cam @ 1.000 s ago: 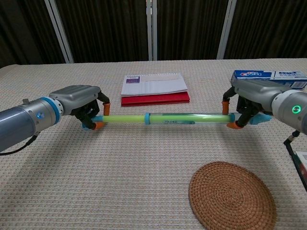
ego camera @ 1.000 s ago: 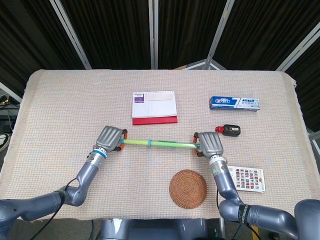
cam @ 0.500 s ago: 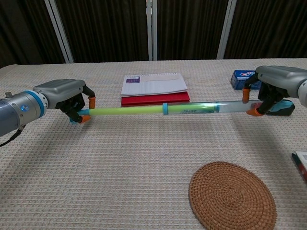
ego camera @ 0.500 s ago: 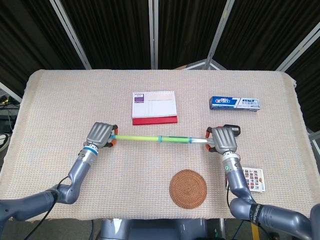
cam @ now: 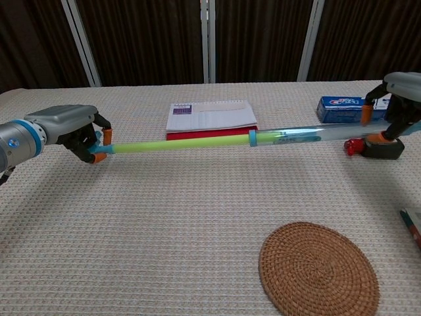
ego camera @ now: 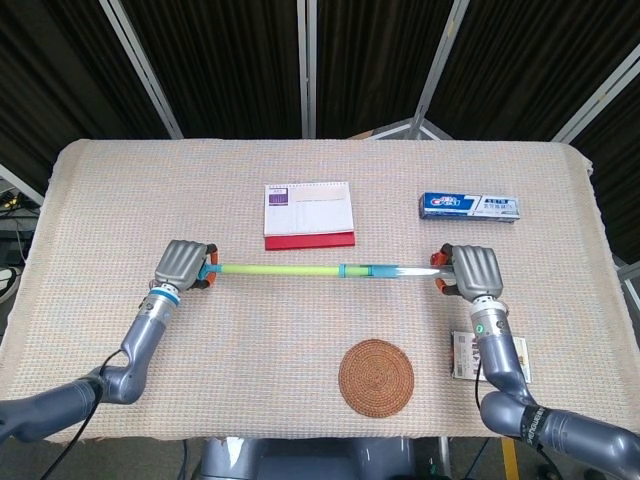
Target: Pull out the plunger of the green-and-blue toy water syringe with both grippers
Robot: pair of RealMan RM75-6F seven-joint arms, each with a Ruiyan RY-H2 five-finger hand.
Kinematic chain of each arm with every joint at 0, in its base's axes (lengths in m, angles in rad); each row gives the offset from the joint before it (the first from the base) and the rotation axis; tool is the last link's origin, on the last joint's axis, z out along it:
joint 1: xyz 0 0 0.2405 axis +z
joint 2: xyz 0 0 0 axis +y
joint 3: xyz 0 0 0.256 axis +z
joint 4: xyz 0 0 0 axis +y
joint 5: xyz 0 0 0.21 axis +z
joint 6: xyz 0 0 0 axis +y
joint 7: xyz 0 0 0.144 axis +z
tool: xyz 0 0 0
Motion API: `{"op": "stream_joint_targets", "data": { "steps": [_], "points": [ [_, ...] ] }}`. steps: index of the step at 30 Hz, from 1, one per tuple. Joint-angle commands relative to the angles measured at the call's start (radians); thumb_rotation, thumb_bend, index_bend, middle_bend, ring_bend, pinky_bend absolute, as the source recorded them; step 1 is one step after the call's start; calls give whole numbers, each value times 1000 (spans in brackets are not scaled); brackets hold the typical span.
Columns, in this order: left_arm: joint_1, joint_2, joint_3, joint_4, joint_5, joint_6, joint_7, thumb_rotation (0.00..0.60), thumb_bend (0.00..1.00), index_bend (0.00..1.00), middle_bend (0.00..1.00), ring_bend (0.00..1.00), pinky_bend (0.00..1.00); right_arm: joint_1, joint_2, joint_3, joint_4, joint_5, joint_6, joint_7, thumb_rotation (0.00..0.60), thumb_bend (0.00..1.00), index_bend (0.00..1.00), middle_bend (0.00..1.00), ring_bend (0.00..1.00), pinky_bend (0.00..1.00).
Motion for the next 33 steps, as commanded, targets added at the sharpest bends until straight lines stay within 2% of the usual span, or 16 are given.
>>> {"op": "stream_joint_targets", "data": {
  "steps": [1,20,21,22,23,24,25,26,27,33],
  "points": [
    [3,4,2,8,2,-3,-7,600,523,838,842,787,1000,-5,10,-1,1,-2,0,6,600,522,694,1000,1000,1000],
    [18,30,7,51,-2,-18,-42,600,516,824,842,787,1000,-36,64,-2,25,-5,3,41,600,518,686,1000,1000,1000],
    [18,31,6,52,-2,-19,-44,600,486,758,842,787,1000,-37,65,-3,25,-6,2,43,600,500,659,1000,1000,1000],
    [18,31,7,52,0,-20,-48,600,437,673,842,787,1000,-38,66,-3,25,-7,1,46,600,418,562,1000,1000,1000],
    [18,32,8,52,3,-21,-50,600,320,490,842,787,1000,-39,67,-3,24,-8,0,50,600,272,408,1000,1000,1000],
    [18,33,10,51,10,-21,-57,600,180,286,842,787,1000,-41,67,-3,22,-14,-4,62,600,171,291,1000,1000,1000],
    [19,34,10,49,14,-22,-65,600,100,169,842,787,1000,-43,68,-3,21,-18,-8,73,600,53,137,1000,1000,1000],
    [21,36,12,46,18,-25,-75,600,27,57,837,787,999,-45,71,-4,19,-23,-16,84,600,2,47,1000,1000,1000],
    [21,38,13,45,21,-28,-78,600,1,8,830,787,998,-45,73,-6,19,-26,-21,88,600,0,17,1000,1000,1000],
    [32,65,13,13,43,-19,-120,600,0,0,765,759,962,-57,101,-17,-15,-53,-33,113,600,0,0,1000,1000,1000]
  ]
}}
